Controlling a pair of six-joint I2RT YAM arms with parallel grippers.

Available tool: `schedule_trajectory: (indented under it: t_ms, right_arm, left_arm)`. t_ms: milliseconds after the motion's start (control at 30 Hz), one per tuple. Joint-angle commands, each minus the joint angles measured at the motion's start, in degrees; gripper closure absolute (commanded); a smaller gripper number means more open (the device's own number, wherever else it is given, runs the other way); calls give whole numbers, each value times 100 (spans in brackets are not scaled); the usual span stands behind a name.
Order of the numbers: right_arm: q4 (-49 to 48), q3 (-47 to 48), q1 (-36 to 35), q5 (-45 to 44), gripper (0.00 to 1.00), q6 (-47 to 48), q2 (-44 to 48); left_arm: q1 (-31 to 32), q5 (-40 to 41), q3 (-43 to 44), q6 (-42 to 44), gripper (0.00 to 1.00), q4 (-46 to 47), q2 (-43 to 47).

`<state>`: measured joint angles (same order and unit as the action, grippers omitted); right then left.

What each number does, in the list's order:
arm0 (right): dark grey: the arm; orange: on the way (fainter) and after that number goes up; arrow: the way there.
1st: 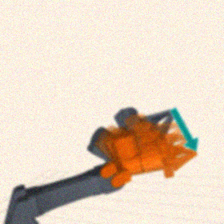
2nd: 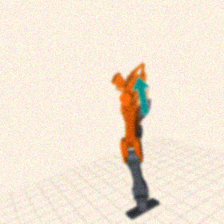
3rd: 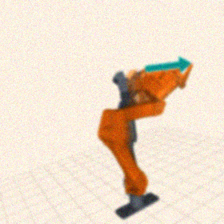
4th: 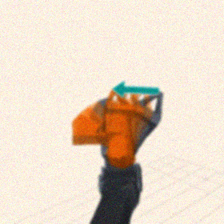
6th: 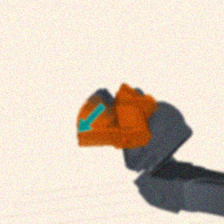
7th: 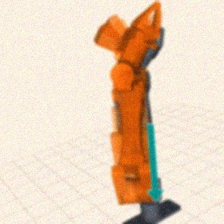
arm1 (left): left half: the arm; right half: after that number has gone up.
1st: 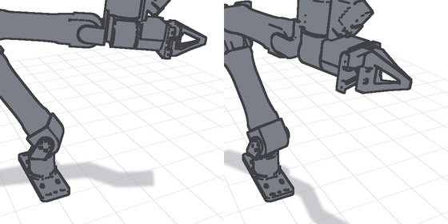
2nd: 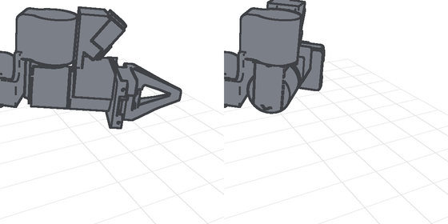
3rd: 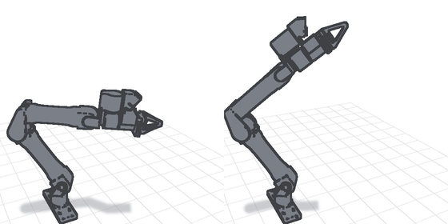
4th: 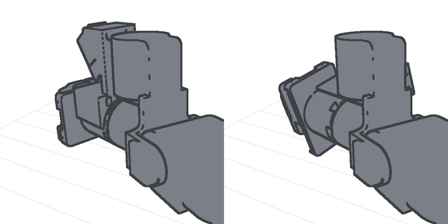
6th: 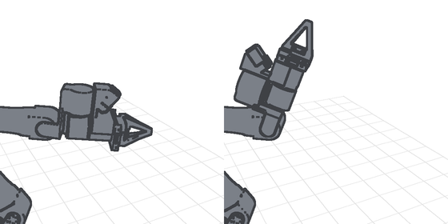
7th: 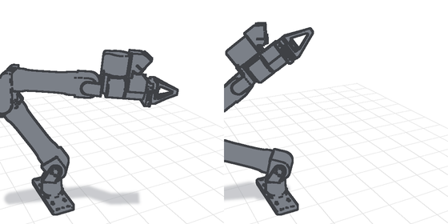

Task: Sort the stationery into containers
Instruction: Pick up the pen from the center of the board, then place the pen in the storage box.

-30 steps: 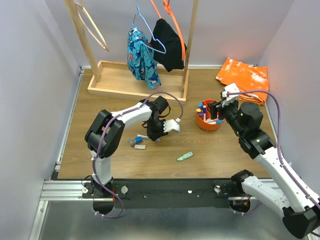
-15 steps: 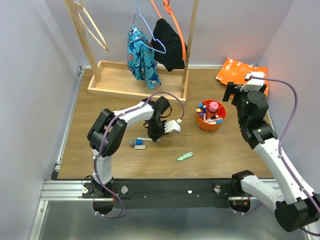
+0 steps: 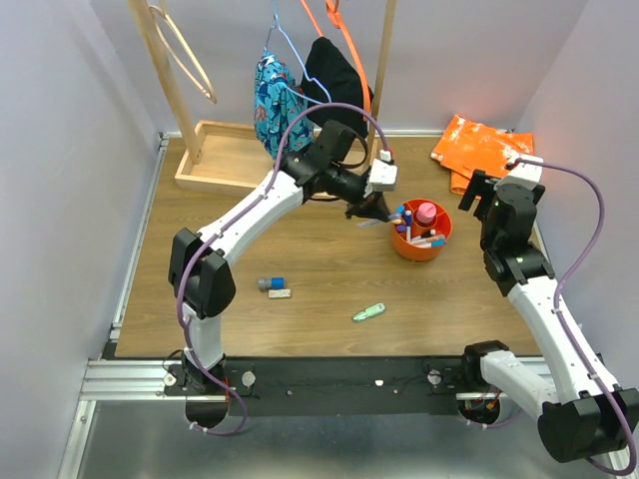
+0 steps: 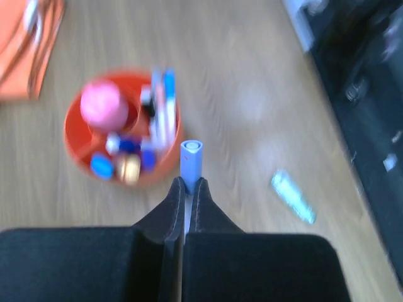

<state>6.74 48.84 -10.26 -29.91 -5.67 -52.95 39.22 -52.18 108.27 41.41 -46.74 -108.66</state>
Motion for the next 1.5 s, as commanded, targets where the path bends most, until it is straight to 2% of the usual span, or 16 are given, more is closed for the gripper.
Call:
schedule_trajectory:
  t_ms: [0,33,67,100,167,267,333,733,833,1067,1267,1367,1467]
  right_arm:
    - [442,-304,68,538,7,197,12]
    - [529,-305,77,626,7,311,21]
    - [582,-305,77,775,7,373,30]
    - [643,-287,86,828,7,426,30]
    - [819,-217,138,916,7,497,21]
    - [987,-68,261,978,6,514,-49]
    - [1022,-15,305,935,6,514,-101]
    - [917,29,464,1049,6,514,-277]
    - [882,20,472,1075,6,514,-330]
    - [811,38,481,1075,6,514,-444]
    - [741,29,490,1119,6,523,-532]
    - [679,3,499,1137,6,514,-567]
    - [653,3,499,1172,6,514,-603]
  left_arm:
    - [156,-2075,-1104,-4090,100,5288,-233]
    - [173,-2111,-1245,-4906,100,6333,-356]
    - [200,-2120,-1334,-5636,100,8284,-531]
    - [243,-2094,-1282,-7166,100,9200,-951]
    - [296,-1955,-1055,-7891,100,10670,-1279]
    - [437,-1980,-756,-7770,100,10606,-1631]
    - [455,-1945,-676,-8102,100,10913,-1886]
    - [376,-2076,-351,-8166,100,11108,-2554]
    - [323,-2103,-306,-7886,100,10880,-2677]
    - [279,-1901,-43,-6453,100,9168,-2827]
    - [182,-1839,221,-6189,100,8771,-3056]
    - [147,-1813,160,-5873,100,8481,-3082]
    - [112,-1804,-68,-5793,100,8584,-3065]
